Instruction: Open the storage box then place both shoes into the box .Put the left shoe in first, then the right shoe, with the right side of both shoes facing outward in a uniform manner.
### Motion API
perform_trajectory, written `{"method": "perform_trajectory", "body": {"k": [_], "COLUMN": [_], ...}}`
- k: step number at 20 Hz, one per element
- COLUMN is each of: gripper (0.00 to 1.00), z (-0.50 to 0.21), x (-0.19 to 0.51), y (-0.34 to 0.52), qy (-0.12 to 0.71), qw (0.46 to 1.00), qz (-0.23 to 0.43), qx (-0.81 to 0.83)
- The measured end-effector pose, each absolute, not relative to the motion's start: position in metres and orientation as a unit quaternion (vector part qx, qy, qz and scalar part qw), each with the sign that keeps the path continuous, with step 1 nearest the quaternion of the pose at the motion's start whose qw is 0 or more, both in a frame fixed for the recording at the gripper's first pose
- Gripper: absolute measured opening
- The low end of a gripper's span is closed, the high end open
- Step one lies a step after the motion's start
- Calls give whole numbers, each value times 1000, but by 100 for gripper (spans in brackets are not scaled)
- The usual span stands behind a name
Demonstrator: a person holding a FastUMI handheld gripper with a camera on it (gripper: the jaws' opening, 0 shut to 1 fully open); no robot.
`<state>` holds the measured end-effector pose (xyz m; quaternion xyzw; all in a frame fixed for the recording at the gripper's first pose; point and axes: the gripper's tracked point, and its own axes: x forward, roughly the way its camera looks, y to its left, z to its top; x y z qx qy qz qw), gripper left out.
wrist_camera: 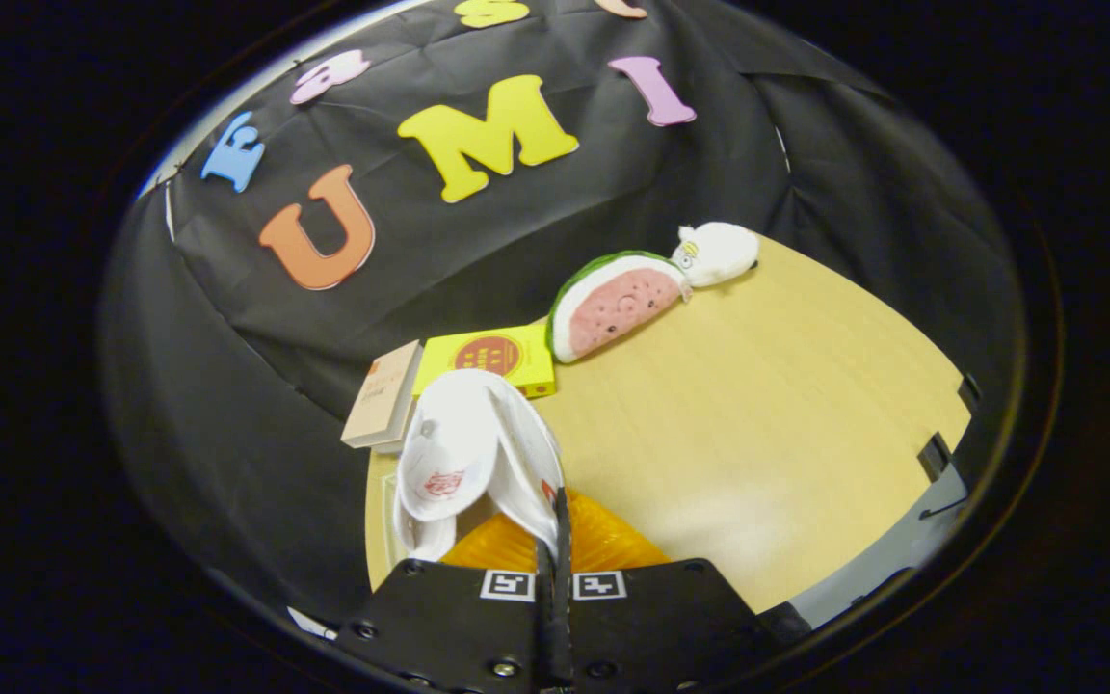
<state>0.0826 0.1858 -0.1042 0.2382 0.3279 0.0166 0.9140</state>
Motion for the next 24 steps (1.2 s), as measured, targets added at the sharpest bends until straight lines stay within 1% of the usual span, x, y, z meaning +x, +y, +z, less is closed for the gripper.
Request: {"method": "perform_trajectory", "body": {"k": [3,7,11,17,24], "gripper": [0,0,0,0,0], "z": [-112,-136,-162,-191,-203], "x": [88,91,94,93,103], "y": [226,252,258,266,256], "qy": [326,338,346,350,321], "qw": [913,911,907,909,927], "qz": [16,0,-20,-30,-44], "qx": [243,238,238,224,190]}}
